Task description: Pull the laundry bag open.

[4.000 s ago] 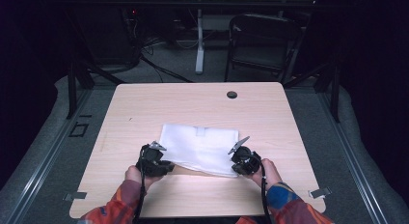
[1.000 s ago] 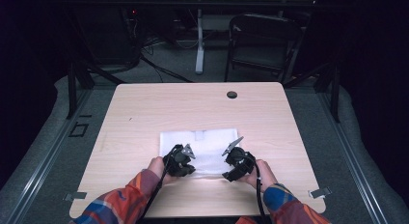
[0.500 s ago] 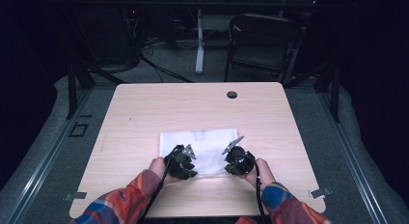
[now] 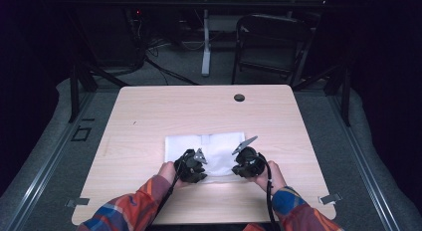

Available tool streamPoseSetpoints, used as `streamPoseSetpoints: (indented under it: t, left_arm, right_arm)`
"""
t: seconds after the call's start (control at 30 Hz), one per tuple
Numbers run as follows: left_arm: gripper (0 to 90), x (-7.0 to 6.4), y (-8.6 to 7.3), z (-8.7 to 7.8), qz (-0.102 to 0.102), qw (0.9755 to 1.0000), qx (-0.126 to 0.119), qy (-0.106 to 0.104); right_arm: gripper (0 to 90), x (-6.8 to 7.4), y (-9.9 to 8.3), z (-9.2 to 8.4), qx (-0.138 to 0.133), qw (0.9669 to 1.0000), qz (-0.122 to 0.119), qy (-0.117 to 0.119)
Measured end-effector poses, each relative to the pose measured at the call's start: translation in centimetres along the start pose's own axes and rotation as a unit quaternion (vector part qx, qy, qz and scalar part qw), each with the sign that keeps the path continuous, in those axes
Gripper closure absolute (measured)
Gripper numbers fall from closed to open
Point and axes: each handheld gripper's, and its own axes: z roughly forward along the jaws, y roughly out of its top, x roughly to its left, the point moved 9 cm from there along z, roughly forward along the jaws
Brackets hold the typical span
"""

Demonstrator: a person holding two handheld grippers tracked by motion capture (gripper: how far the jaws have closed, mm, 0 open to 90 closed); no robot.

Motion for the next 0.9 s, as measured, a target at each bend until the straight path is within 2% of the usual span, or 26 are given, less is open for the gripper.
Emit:
streamPoseSetpoints:
  t: [0.07,0.23,0.33,0.4,0.47,0.5,0.53,0.77,0.9]
  left_arm:
    - [83.0,0.1,0.0,0.0,-0.004,1.0000,-0.002,-0.002]
    - [84.7,0.2,-0.1,0.0,-0.009,1.0000,-0.001,-0.001]
    - [85.4,0.2,-0.1,-0.1,-0.013,0.9999,-0.001,-0.003]
    - [85.4,0.2,0.0,-0.1,-0.013,0.9999,-0.001,-0.002]
    - [85.6,0.2,0.0,-0.1,-0.009,1.0000,-0.001,0.000]
    - [85.6,0.2,0.0,-0.1,-0.011,0.9999,-0.004,0.000]
    - [85.6,0.2,0.0,-0.1,-0.008,1.0000,-0.003,0.001]
    - [86.2,0.4,0.1,-0.2,-0.008,0.9999,-0.009,0.004]
    - [86.8,0.4,0.2,-0.5,-0.012,0.9998,-0.017,0.006]
  right_arm:
    - [80.9,0.2,0.0,-0.2,0.000,1.0000,-0.004,0.000]
    - [75.6,0.5,0.0,-1.1,-0.005,0.9999,-0.011,-0.009]
    - [82.8,1.5,0.2,-1.8,-0.023,0.9995,-0.023,-0.006]
    - [87.4,2.2,0.1,-1.7,-0.019,0.9990,-0.039,-0.003]
    - [90.0,3.2,-0.1,-0.4,-0.005,0.9981,-0.062,0.001]
    - [90.0,3.2,-0.1,-0.4,-0.005,0.9981,-0.062,0.001]
    - [90.0,3.3,-0.1,0.8,0.004,0.9973,-0.073,-0.003]
    - [90.0,2.8,0.1,2.4,0.011,0.9971,-0.074,-0.012]
    - [90.0,2.7,0.4,3.2,0.002,0.9966,-0.080,-0.020]
